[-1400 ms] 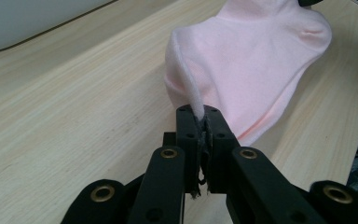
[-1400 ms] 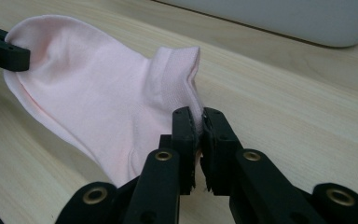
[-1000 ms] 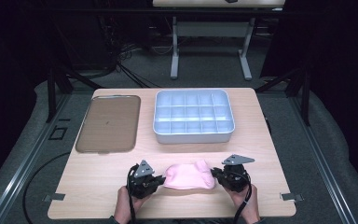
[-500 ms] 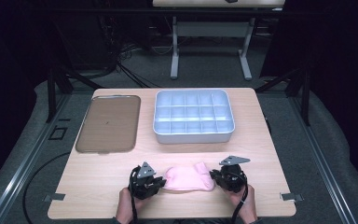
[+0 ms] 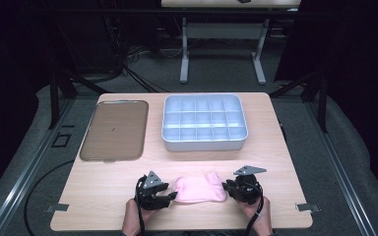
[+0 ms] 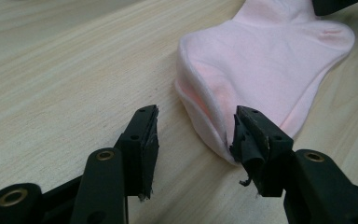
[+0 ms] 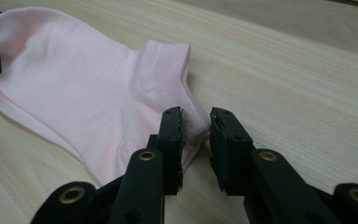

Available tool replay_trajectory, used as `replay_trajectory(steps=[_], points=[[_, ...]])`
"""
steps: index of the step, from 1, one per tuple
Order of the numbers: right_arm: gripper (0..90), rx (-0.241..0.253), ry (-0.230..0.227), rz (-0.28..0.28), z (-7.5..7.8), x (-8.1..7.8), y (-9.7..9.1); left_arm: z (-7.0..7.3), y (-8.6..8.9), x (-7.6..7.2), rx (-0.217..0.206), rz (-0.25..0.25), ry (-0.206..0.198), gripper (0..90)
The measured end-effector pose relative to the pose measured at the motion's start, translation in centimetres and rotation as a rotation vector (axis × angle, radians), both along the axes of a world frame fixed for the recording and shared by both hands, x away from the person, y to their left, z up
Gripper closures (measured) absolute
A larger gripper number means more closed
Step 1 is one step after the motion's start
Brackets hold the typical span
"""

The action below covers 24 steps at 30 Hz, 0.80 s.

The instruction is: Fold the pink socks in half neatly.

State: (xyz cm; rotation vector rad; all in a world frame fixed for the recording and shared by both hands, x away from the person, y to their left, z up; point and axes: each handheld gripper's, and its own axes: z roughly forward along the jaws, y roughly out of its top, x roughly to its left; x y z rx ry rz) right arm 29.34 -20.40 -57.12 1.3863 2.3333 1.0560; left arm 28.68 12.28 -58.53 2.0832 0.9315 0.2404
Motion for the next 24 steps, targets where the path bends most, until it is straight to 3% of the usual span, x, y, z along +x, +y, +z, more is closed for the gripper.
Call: replay_trajectory(steps=[5, 12, 15, 24], points=[[73.2, 0.007, 0.011, -0.002, -0.19, -0.02, -0.02, -0.06, 0.09, -0.14, 0.002, -0.001, -0.011, 59.2], [79.8, 0.021, 0.033, -0.002, -0.53, 0.05, 0.03, -0.25, -0.08, -0.39, 0.001, -0.048, -0.022, 75.5], [82.1, 0.029, 0.037, 0.001, -0.58, 0.08, -0.02, -0.42, 0.09, -0.37, -0.021, -0.05, -0.02, 79.2], [84.3, 0.04, 0.023, -0.009, -0.41, -0.15, -0.05, -0.45, 0.09, -0.4, -0.022, -0.061, -0.023, 84.3]])
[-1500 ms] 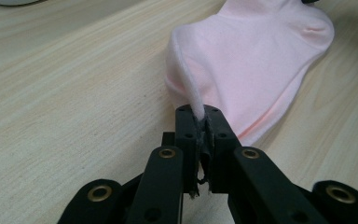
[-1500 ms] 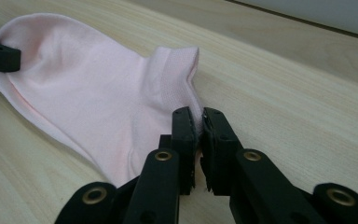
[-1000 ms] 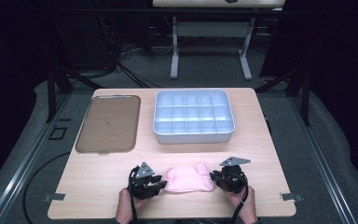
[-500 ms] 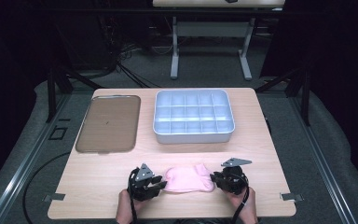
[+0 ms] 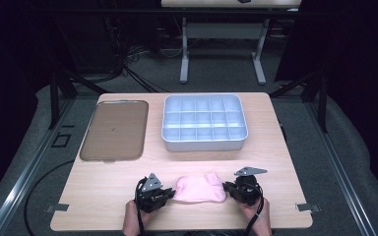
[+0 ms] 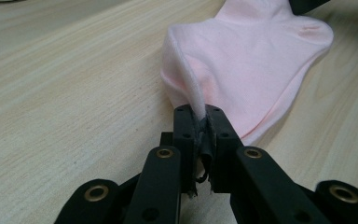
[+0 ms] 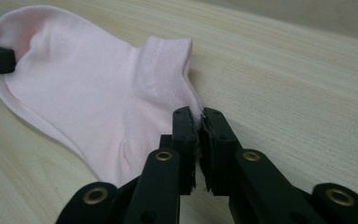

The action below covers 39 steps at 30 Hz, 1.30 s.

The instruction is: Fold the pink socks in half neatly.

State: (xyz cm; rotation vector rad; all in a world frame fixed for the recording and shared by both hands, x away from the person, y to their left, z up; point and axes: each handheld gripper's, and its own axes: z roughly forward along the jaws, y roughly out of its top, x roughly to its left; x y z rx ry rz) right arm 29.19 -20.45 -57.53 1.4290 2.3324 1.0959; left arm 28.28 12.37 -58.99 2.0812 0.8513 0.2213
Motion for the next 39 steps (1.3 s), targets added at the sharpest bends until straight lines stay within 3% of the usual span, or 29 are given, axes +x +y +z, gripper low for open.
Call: replay_trajectory(steps=[5, 18, 31, 34, 35, 37, 39], points=[[84.2, -0.007, -0.011, -0.001, 0.6, -0.4, 0.1, 0.0, -0.1, -0.1, 0.019, -0.004, -0.023, 85.0], [84.1, -0.024, -0.051, 0.026, 2.6, -1.3, 1.0, 0.0, -0.2, 0.0, 0.011, -0.001, -0.011, 85.1], [84.0, -0.03, -0.07, 0.038, 3.1, -1.6, 1.7, 0.0, -0.1, 0.1, 0.008, -0.005, -0.006, 85.0], [83.7, -0.045, -0.067, 0.038, 3.0, -1.6, 1.9, 0.0, -0.2, 0.1, 0.007, -0.004, -0.005, 85.0], [82.9, -0.069, -0.046, 0.013, 2.6, -1.3, 1.6, 0.0, -0.1, 0.1, 0.005, -0.003, -0.003, 85.0], [82.7, -0.072, -0.041, 0.001, 2.3, -1.1, 1.6, 0.0, -0.1, 0.1, 0.004, -0.003, -0.002, 84.8], [80.9, -0.088, 0.003, -0.012, 1.3, -0.5, 1.3, 0.0, -0.1, 0.2, -0.003, 0.001, 0.007, 84.7]])
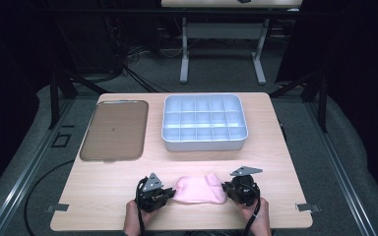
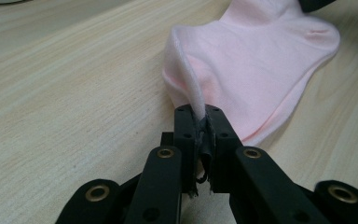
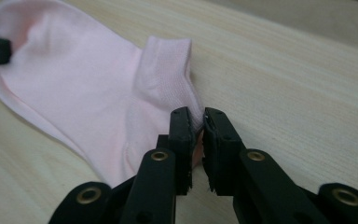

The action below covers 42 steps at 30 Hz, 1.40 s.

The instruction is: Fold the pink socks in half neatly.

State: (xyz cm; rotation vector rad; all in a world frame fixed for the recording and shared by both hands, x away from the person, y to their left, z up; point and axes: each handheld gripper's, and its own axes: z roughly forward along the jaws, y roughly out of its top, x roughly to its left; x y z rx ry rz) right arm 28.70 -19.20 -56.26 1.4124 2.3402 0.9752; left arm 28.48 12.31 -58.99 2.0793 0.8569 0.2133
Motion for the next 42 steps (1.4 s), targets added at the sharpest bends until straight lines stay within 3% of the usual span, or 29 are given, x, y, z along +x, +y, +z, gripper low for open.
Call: replay_trajectory(steps=[2, 3, 7, 12, 17, 21, 25, 33, 34, 35, 38, 42], points=[[79.1, -0.014, 0.01, -0.003, -0.3, 0.1, 0.0, 0.0, 0.0, 0.0, -0.001, 0.002, 0.001, 84.7], [69.9, -0.027, 0.02, -0.008, -0.7, 0.3, 0.2, 0.0, 0.0, 0.0, 0.0, 0.001, 0.0, 84.7], [64.2, -0.033, 0.019, -0.015, -0.7, 0.5, 0.3, 0.0, 0.0, -0.1, 0.009, 0.003, -0.011, 84.7], [70.2, -0.059, 0.038, 0.001, -0.5, 0.4, 0.5, 0.0, 0.0, -0.1, 0.01, 0.007, -0.012, 84.7], [81.0, -0.031, 0.075, 0.003, -0.5, 0.5, 0.3, 0.0, 0.0, -0.1, 0.011, 0.007, -0.013, 84.7], [83.6, -0.007, 0.081, 0.005, -0.6, 0.5, 0.1, 0.0, -0.1, -0.1, 0.012, 0.007, -0.013, 84.7], [84.3, 0.016, 0.071, 0.019, -0.5, 0.4, -0.2, 0.0, -0.1, -0.1, 0.013, 0.007, -0.015, 84.8], [84.3, 0.022, 0.015, 0.04, 1.5, -0.2, 0.3, 0.0, -0.2, -0.2, 0.015, 0.008, -0.02, 84.7], [84.3, -0.047, 0.023, 0.042, 2.5, -0.7, 0.6, 0.0, -0.1, -0.2, 0.015, 0.008, -0.019, 84.7], [84.3, -0.046, 0.025, 0.053, 2.8, -0.8, 0.8, 0.0, -0.1, -0.2, 0.015, 0.009, -0.019, 84.8], [84.2, 0.021, -0.023, 0.093, 3.0, -0.9, 1.3, 0.0, -0.1, -0.2, 0.012, 0.009, -0.016, 84.7], [84.2, 0.038, -0.062, 0.104, 3.3, -0.9, 1.9, 0.0, -0.1, -0.2, 0.014, 0.006, -0.015, 84.7]])
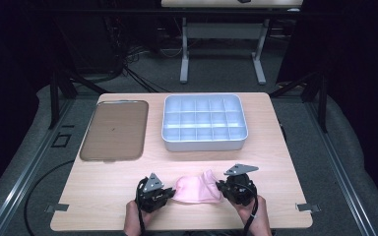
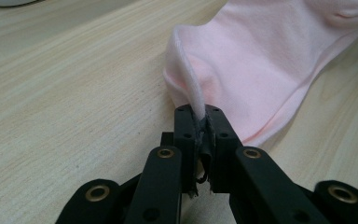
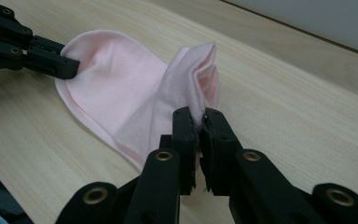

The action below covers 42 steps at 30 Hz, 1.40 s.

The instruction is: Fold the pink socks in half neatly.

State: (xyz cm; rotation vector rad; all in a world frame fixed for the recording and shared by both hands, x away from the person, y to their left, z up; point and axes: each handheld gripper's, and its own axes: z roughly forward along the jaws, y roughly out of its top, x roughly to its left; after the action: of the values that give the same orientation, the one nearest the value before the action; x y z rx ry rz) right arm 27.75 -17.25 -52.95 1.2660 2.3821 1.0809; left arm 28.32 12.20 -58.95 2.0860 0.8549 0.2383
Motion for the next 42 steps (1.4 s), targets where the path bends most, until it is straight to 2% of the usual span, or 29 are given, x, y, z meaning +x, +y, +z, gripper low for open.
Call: replay_trajectory(steps=[7, 10, 12, 14, 15, 22, 24, 32, 42], points=[[84.1, 0.009, -0.026, 0.009, 0.5, -0.1, 0.5, 0.0, 0.0, 0.0, -0.001, 0.0, 0.001, 84.7], [84.0, 0.054, -0.05, 0.063, 0.5, -0.2, 1.4, 0.0, 0.0, 0.0, -0.001, 0.0, 0.001, 84.7], [83.9, 0.057, -0.055, 0.074, 0.6, -0.2, 1.6, 0.0, 0.0, 0.0, -0.002, 0.0, 0.001, 84.7], [83.9, -0.013, -0.039, 0.07, 1.1, -0.4, 2.5, 0.0, 0.0, 0.0, -0.002, 0.001, 0.002, 84.7], [83.9, -0.078, -0.017, 0.059, 1.5, -0.5, 2.8, 0.0, 0.0, 0.0, -0.004, 0.001, 0.003, 84.7], [83.8, -0.125, -0.001, 0.132, 1.2, -0.2, 5.3, 0.0, 0.1, 0.1, -0.001, 0.0, 0.001, 84.5], [83.8, -0.135, 0.001, 0.15, 1.1, -0.1, 5.9, 0.0, 0.1, 0.1, -0.006, 0.002, 0.005, 84.5], [83.7, -0.112, -0.002, 0.182, 1.0, 0.2, 7.2, 0.0, 0.1, 0.1, -0.014, 0.002, 0.015, 84.3], [83.6, -0.111, 0.019, 0.25, -0.4, 0.8, 9.9, 0.0, 0.2, 0.2, -0.017, 0.001, 0.022, 83.8]])
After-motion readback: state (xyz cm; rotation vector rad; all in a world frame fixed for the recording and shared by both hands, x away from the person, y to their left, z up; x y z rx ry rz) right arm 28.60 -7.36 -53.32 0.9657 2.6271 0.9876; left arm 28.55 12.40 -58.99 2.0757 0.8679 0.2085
